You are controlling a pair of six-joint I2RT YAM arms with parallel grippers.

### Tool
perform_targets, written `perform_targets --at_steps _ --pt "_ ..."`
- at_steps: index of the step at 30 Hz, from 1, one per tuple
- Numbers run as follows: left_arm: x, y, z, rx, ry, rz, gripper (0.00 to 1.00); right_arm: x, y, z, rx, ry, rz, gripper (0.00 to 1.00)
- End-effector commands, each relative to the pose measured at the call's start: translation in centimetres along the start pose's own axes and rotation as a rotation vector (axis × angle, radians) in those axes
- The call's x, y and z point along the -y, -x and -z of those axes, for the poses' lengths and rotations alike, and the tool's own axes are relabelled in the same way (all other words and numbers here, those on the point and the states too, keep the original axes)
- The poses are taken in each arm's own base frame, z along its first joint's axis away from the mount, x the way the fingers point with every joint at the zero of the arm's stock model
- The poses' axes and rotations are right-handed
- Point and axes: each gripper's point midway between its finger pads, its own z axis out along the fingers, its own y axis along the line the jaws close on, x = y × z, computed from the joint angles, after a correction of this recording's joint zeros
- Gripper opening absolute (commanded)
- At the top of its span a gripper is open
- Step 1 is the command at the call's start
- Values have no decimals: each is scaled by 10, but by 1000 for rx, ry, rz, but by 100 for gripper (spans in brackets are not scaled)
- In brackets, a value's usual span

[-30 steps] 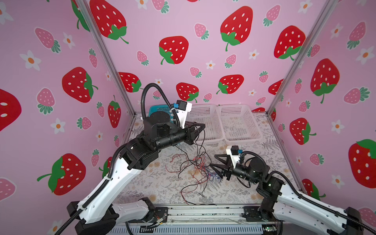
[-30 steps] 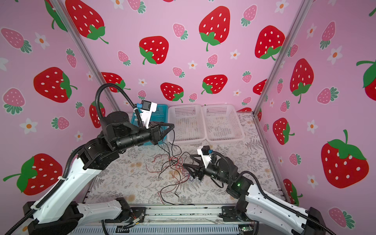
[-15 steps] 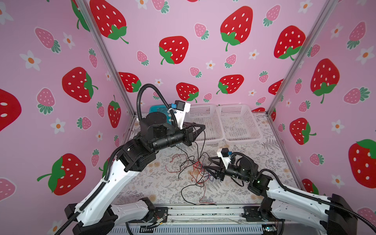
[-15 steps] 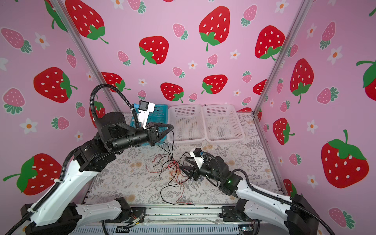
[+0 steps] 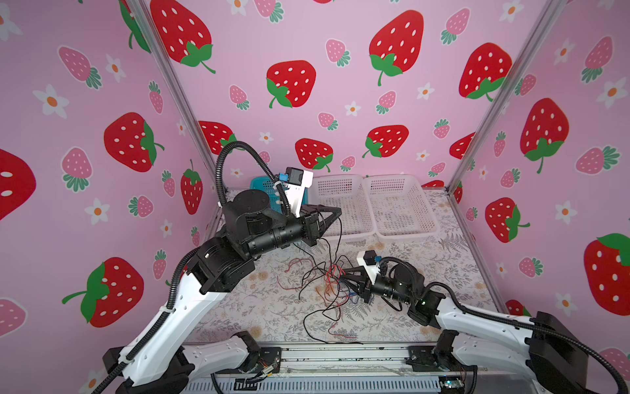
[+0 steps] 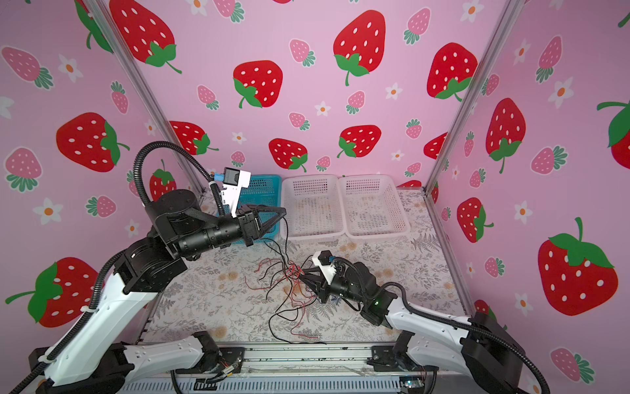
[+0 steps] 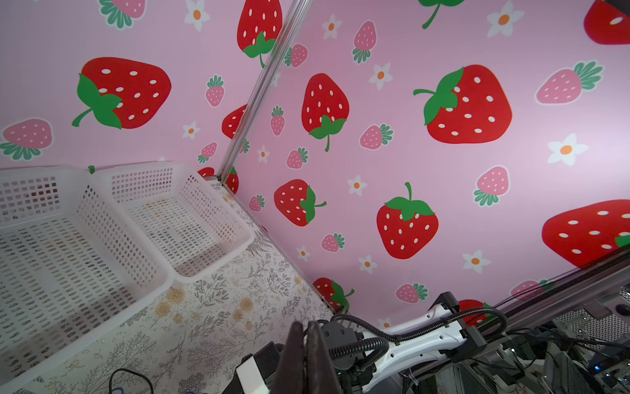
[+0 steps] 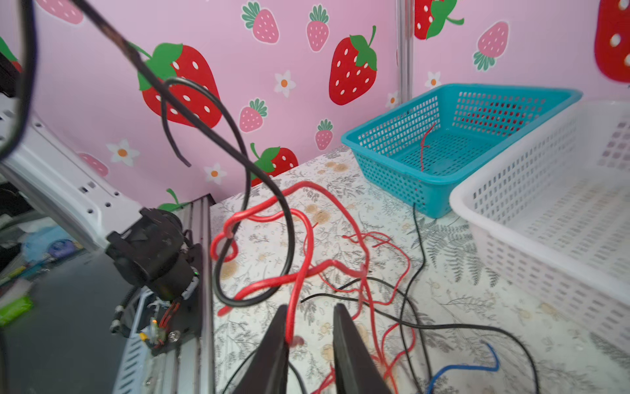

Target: Untangle the cables

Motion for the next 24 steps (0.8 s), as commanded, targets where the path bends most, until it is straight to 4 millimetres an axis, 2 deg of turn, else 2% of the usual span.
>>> perform_targets --at_steps 1,7,15,17,20,24 --pt "10 10 4 41 -43 -3 0 2 18 -2 60 -18 14 18" --pt "7 11 17 55 -3 -27 0 8 15 2 68 -59 -4 0" --pt "-2 20 53 106 100 -78 0 21 -4 23 61 -148 -62 0" --pt "-2 27 64 128 132 -99 0 30 -14 29 42 -204 -88 0" --pt "1 41 84 158 179 -147 0 64 -46 43 -24 -391 -178 0" --pt "6 60 112 213 252 -215 0 105 -105 62 -166 -562 -332 0"
